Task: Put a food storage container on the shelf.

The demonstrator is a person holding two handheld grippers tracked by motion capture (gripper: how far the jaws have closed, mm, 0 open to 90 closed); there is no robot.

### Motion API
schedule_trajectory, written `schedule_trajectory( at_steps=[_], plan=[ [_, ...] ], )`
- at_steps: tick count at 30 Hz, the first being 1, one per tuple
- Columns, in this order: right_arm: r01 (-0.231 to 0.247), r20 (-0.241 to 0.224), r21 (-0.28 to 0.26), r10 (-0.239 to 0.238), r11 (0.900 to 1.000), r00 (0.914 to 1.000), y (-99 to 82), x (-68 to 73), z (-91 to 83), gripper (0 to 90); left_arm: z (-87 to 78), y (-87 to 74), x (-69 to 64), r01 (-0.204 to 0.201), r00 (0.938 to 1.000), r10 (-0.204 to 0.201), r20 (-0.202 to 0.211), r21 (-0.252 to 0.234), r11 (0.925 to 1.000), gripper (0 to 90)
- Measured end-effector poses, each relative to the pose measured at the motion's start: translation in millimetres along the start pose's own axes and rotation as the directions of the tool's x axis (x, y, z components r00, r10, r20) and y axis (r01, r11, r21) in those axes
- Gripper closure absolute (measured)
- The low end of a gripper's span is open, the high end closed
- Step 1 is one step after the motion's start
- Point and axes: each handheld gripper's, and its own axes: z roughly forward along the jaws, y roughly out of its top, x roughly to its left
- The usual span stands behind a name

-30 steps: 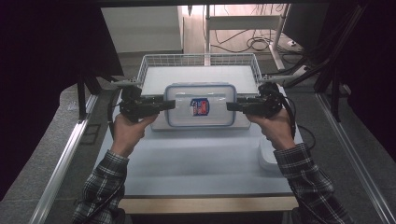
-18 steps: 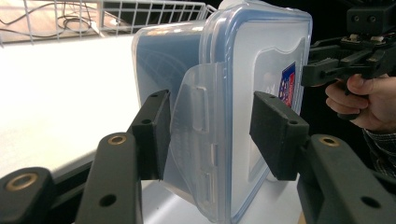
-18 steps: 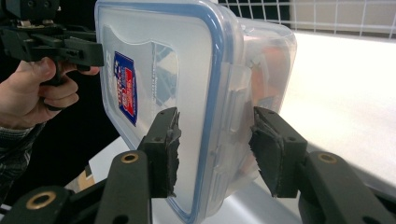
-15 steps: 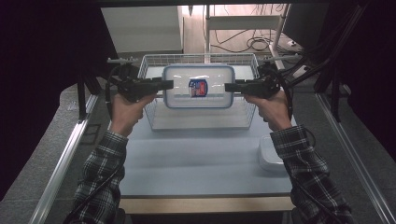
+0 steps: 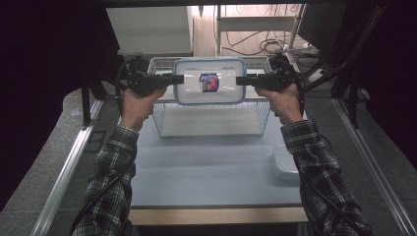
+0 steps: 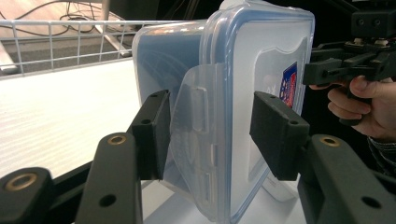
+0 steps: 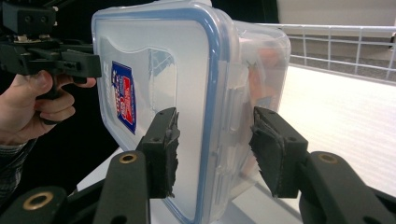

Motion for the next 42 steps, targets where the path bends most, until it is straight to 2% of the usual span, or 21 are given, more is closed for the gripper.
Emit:
schedule_trajectory(
  at_steps=[6, 14, 17, 19, 21, 24, 26, 31, 33, 37, 38, 42],
  plan=[
    [0.003, 0.015, 0.008, -0.004, 1.0, 0.9999, 1.4, -6.1, 7.9, 50.6, 5.5, -3.9, 9.8, 0.018, 0.9998, -0.018, 0.002, -0.005, 0.9998, 48.2],
    [0.011, 0.02, -0.006, -0.011, 0.9999, 0.9997, 0.7, -7.9, 13.0, 49.2, 6.3, -4.1, 10.7, -0.01, 0.9997, 0.009, -0.024, -0.023, 0.9997, 47.0],
    [0.011, 0.028, -0.01, -0.011, 0.9999, 0.9996, 0.4, -8.2, 14.1, 48.5, 8.0, -5.2, 9.9, -0.021, 0.9982, 0.019, -0.056, -0.021, 0.9996, 45.5],
    [0.012, 0.031, -0.007, -0.012, 0.9999, 0.9994, 0.4, -7.7, 15.2, 47.7, 10.0, -5.8, 9.1, -0.034, 0.9952, 0.033, -0.092, -0.007, 0.9994, 44.4],
    [0.016, 0.042, -0.003, -0.016, 0.9999, 0.999, 0.6, -7.4, 16.1, 46.7, 11.8, -6.9, 9.2, -0.043, 0.9945, 0.043, -0.095, 0.003, 0.9991, 47.3],
    [0.005, 0.048, 0.002, -0.005, 1.0, 0.9988, 0.6, -8.3, 18.4, 43.9, 16.4, -8.6, 9.1, -0.046, 0.9913, 0.049, -0.123, 0.027, 0.9986, 47.2],
    [-0.006, 0.053, -0.005, 0.006, 1.0, 0.9986, 0.4, -9.8, 19.1, 42.6, 17.9, -9.4, 10.4, -0.046, 0.9908, 0.05, -0.126, 0.036, 0.9983, 48.0],
    [-0.037, 0.058, -0.01, 0.038, 0.9993, 0.9976, 1.5, -12.7, 20.7, 41.1, 19.9, -11.9, 15.4, -0.014, 0.995, 0.018, -0.098, 0.041, 0.999, 46.6],
    [-0.047, 0.082, -0.015, 0.048, 0.9988, 0.9955, 2.5, -13.2, 21.1, 40.5, 20.3, -13.4, 16.5, -0.002, 0.9964, 0.004, -0.085, 0.027, 0.9996, 45.8],
    [-0.004, 0.181, -0.017, 0.007, 0.9999, 0.9835, 5.5, -6.8, 24.0, 42.2, 20.0, -13.0, 19.2, 0.036, 0.9974, -0.035, -0.062, 0.013, 0.9993, 44.5],
    [0.003, 0.197, -0.019, 0.001, 0.9998, 0.9804, 6.1, -5.2, 24.8, 42.9, 19.9, -13.1, 19.3, 0.04, 0.9972, -0.039, -0.064, 0.008, 0.9992, 44.4],
    [0.038, 0.244, -0.02, -0.032, 0.9991, 0.9694, 6.7, -0.3, 27.6, 48.0, 17.1, -10.7, 14.7, 0.005, 0.9933, -0.01, -0.115, -0.044, 0.999, 46.1]
  ],
)
